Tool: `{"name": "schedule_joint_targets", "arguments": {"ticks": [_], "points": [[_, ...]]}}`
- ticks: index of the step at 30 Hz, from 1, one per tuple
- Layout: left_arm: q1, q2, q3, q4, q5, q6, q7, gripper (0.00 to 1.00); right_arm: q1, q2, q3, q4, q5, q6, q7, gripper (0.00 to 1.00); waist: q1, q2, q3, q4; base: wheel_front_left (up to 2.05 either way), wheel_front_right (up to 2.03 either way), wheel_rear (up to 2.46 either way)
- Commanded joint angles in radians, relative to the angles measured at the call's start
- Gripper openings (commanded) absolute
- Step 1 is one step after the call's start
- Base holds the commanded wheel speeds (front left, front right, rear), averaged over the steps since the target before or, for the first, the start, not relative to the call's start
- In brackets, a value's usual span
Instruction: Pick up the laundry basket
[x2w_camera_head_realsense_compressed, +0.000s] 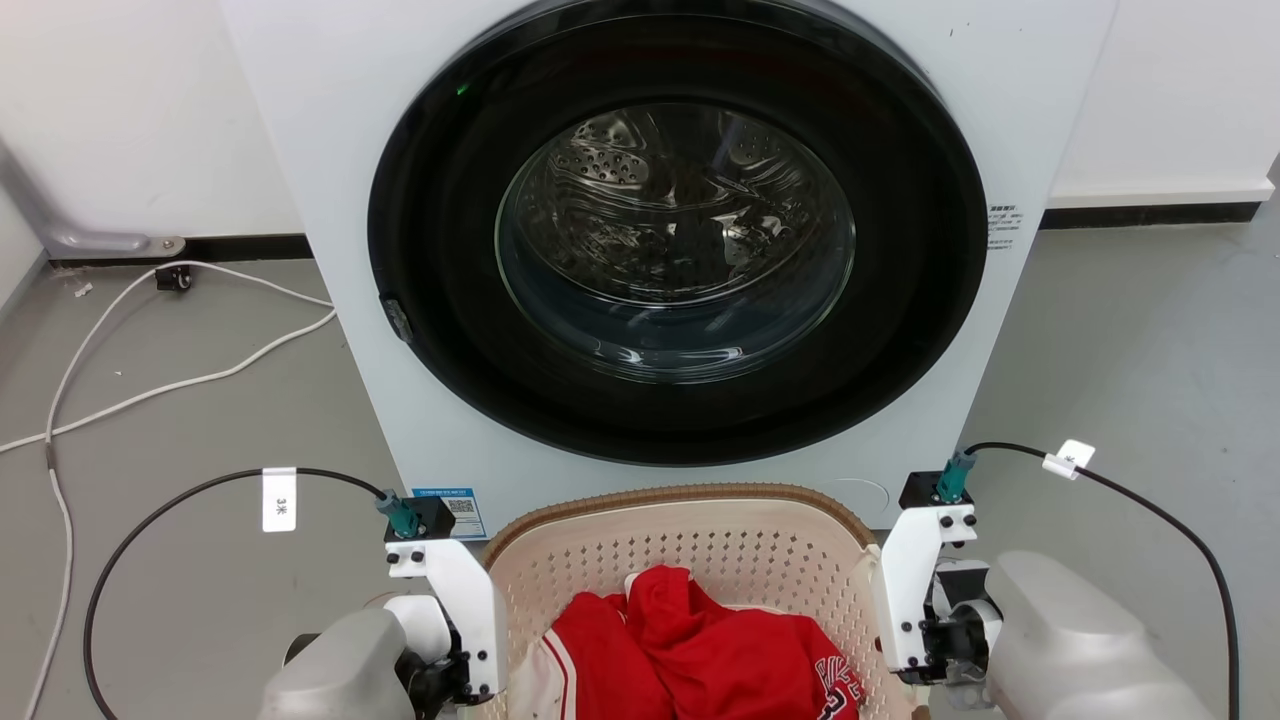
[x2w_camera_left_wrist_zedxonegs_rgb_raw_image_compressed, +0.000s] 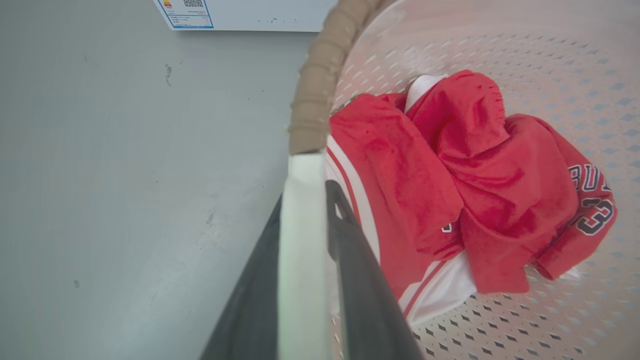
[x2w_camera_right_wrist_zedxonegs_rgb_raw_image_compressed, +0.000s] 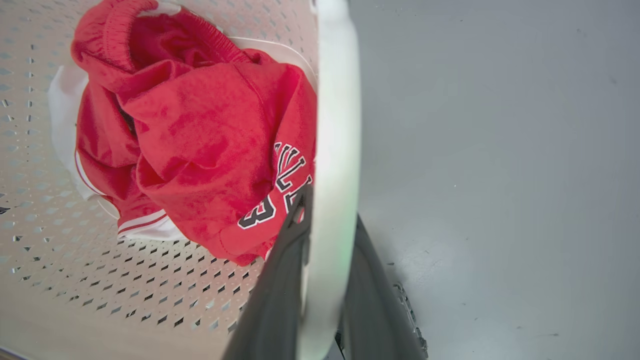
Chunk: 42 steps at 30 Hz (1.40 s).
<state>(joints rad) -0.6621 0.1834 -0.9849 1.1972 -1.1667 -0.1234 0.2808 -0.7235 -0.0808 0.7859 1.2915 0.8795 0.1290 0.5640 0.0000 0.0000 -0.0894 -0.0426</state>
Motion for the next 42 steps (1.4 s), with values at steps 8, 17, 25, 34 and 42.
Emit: {"name": "schedule_joint_targets", "arguments": {"ticks": [8, 17, 25, 34, 42], "points": [[0.017, -0.019, -0.024, -0.013, -0.019, -0.013, -0.001, 0.00, 0.017, 0.018, -0.004, -0.007, 0.009, 0.003, -0.005, 0.00, 0.0000, 0.0000, -0.009, 0.003, 0.00, 0.00, 0.00], [0.013, -0.012, -0.048, -0.016, -0.025, -0.013, -0.010, 0.00, 0.021, 0.013, -0.015, -0.007, 0.010, 0.003, -0.004, 0.00, 0.0000, 0.0000, -0.009, 0.001, 0.00, 0.00, 0.00], [0.009, -0.009, -0.062, -0.014, -0.036, -0.013, -0.014, 0.00, 0.027, 0.013, -0.020, -0.007, 0.006, 0.003, 0.001, 0.00, 0.0000, 0.0000, -0.008, 0.001, 0.00, 0.00, 0.00], [0.014, -0.010, -0.076, -0.013, -0.051, -0.013, -0.020, 0.00, 0.028, 0.012, -0.028, -0.007, 0.002, 0.003, 0.004, 0.00, 0.0000, 0.0000, -0.010, 0.000, 0.00, 0.00, 0.00], [0.014, -0.011, -0.088, -0.008, -0.067, -0.013, -0.020, 0.00, 0.030, 0.010, -0.035, -0.007, -0.007, 0.003, 0.005, 0.00, 0.0000, 0.0000, -0.010, 0.003, 0.00, 0.00, 0.00]]}}
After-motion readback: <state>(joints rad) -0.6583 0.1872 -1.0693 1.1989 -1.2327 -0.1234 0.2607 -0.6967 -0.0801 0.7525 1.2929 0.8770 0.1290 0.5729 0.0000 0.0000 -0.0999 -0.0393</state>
